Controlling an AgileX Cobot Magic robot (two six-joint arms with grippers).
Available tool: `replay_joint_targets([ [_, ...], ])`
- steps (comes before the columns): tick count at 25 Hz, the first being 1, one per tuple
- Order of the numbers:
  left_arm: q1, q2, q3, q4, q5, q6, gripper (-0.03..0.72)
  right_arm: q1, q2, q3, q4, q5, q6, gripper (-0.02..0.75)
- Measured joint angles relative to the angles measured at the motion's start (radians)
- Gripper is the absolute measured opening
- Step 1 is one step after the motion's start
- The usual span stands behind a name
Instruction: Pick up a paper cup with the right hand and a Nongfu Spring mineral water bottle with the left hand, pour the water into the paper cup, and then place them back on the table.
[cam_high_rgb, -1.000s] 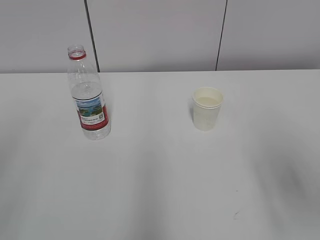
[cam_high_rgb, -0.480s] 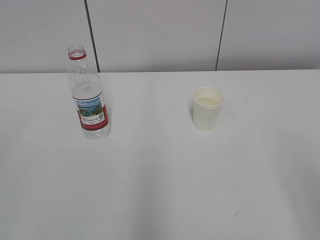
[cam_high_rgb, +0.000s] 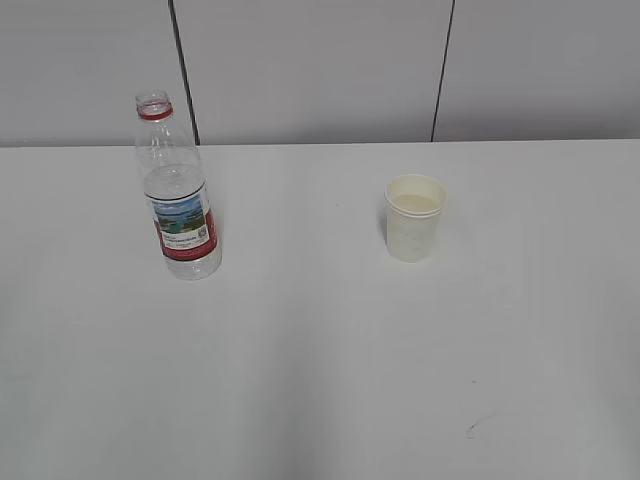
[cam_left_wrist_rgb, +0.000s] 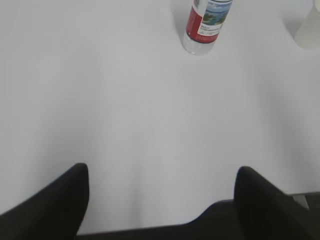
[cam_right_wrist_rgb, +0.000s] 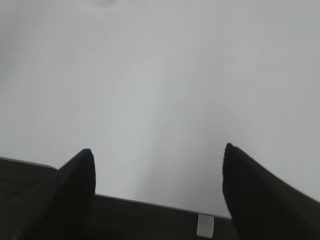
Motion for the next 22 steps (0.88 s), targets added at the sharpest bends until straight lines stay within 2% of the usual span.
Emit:
replay_joint_targets([
  [5,0.000,-0.080,0.020,0.000,-0.068,0.027,0.534,0.000,-0.121,0.070,-0.004,-0.002,0.000,0.583],
  [13,0.001,-0.098,0.049,-0.025,-0.115,0.091,0.534,0.000,-0.126,0.123,-0.004,-0.131,-0.010,0.583],
  [22,0.001,-0.098,0.049,-0.045,-0.115,0.127,0.534,0.000,-0.126,0.125,-0.004,-0.147,-0.018,0.582],
])
